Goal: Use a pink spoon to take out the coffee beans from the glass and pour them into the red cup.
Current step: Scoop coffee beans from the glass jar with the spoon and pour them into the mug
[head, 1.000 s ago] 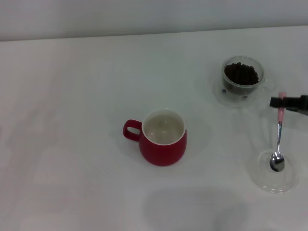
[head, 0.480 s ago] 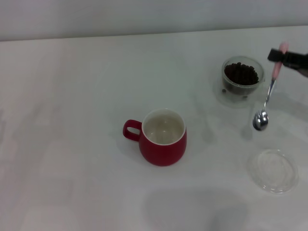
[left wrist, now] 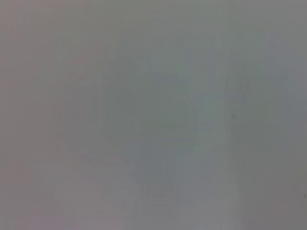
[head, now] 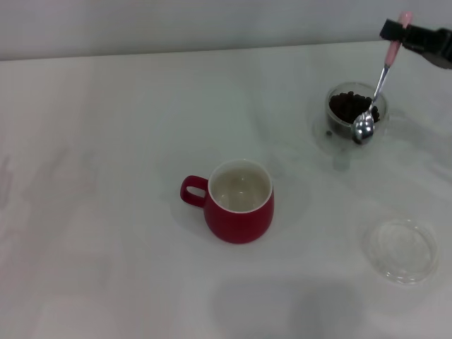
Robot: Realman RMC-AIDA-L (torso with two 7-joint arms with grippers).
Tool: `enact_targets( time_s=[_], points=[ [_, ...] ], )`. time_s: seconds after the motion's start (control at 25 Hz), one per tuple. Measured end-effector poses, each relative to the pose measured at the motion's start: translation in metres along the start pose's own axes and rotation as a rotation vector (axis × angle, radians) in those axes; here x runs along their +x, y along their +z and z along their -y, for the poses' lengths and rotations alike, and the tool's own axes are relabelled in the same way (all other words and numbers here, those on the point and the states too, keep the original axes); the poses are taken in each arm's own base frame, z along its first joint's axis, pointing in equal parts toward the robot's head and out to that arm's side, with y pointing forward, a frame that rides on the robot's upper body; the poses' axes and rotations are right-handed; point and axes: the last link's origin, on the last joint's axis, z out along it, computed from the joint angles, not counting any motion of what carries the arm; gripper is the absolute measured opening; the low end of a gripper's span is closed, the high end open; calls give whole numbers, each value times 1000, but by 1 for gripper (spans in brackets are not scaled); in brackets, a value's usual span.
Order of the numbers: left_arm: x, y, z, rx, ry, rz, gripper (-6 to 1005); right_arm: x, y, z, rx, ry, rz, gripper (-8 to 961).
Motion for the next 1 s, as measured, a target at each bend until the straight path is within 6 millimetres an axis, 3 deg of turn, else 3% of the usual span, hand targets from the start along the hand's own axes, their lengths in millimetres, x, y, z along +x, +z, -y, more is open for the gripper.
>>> enact_targets(
  time_s=[0.48, 1.0],
  points=[
    [-3, -8, -1, 11, -9, 14, 470, -18, 32, -1, 20, 2, 43, 139],
    [-3, -9, -1, 11, -11, 10, 470, -24, 45, 26, 236, -169, 41, 138]
  ],
)
